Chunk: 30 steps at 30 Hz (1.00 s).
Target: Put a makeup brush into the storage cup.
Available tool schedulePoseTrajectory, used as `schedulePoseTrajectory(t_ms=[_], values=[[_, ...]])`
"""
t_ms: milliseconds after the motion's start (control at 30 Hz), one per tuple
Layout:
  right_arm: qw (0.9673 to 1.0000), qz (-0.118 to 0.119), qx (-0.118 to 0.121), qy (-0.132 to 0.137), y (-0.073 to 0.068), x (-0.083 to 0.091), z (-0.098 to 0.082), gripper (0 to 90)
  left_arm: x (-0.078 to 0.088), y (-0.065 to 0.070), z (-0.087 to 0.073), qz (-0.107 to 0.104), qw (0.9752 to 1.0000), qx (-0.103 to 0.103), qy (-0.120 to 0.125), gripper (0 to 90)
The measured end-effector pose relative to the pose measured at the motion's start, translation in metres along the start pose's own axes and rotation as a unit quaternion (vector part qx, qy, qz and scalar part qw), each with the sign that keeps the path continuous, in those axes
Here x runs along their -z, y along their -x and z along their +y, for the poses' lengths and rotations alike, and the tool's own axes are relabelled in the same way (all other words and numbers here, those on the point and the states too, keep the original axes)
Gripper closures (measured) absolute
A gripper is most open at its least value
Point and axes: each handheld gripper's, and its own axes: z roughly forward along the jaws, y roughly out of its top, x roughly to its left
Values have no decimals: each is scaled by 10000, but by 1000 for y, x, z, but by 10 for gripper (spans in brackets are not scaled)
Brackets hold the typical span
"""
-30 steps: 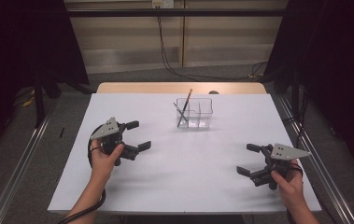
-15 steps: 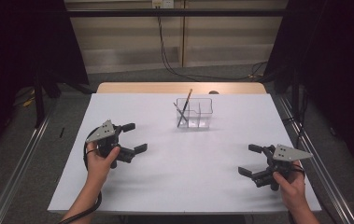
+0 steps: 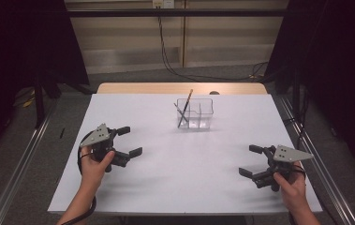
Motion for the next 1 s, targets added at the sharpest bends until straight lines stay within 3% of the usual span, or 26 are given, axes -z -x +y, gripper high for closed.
schedulePoseTrajectory(t_ms=[1000], values=[[10000, -15, -6, 17, 1, 0, 1, 12, 19, 4, -7, 168, 9998, -30, -110, 1]])
